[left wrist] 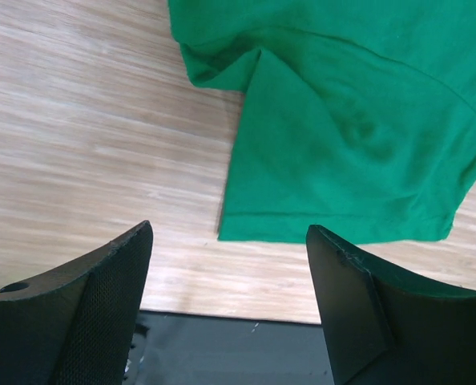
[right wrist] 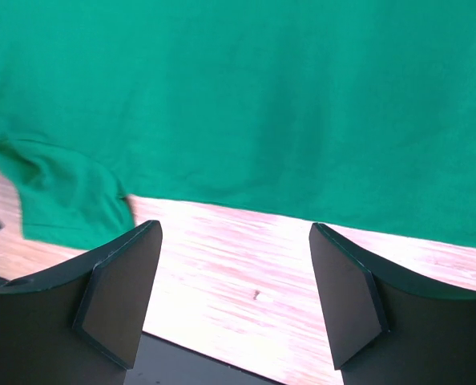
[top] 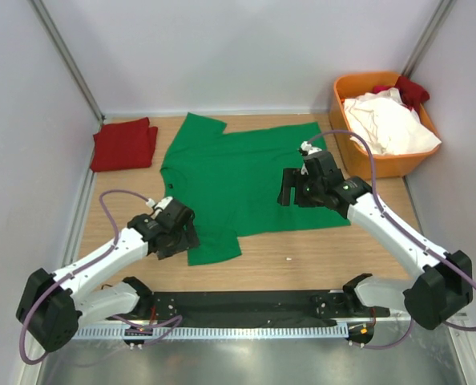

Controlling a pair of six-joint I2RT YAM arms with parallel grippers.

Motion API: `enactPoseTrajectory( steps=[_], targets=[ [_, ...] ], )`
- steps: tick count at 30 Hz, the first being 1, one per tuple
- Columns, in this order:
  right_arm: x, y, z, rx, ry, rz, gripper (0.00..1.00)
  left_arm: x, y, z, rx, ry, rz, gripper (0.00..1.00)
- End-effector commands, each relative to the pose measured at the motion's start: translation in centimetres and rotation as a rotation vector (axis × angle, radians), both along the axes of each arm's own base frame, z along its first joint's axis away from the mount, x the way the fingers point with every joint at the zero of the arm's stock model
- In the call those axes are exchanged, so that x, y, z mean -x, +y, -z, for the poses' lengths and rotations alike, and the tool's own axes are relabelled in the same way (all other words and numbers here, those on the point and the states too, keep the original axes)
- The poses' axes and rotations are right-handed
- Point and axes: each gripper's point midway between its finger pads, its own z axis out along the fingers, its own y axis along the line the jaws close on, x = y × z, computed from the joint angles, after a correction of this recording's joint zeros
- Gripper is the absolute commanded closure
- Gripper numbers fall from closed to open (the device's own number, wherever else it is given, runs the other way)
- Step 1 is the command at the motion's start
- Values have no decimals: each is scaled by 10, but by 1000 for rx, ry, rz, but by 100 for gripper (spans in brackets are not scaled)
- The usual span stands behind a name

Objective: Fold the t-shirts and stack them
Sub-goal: Fold the tshirt

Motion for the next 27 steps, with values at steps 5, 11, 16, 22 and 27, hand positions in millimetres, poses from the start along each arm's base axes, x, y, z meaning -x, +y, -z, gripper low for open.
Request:
enactPoseTrajectory(
  steps=[5, 11, 16, 22, 27],
  targets=[
    [-3, -3, -35, -31, -108, 32, 19, -13, -19, 22, 90, -53, -71, 27],
    [-1, -10, -32, 0, -104, 42, 19, 3, -23, 43, 82, -20, -55, 35],
    [2, -14, -24, 19, -90, 44, 19, 11, -31, 55, 93, -8, -35, 47],
    [4, -21, -19, 55, -80, 60, 19, 13, -38, 60, 88, 7, -4, 89],
    [5, -53, -3, 155, -73, 224, 19, 9, -37, 35, 94, -30, 5, 100]
  ],
)
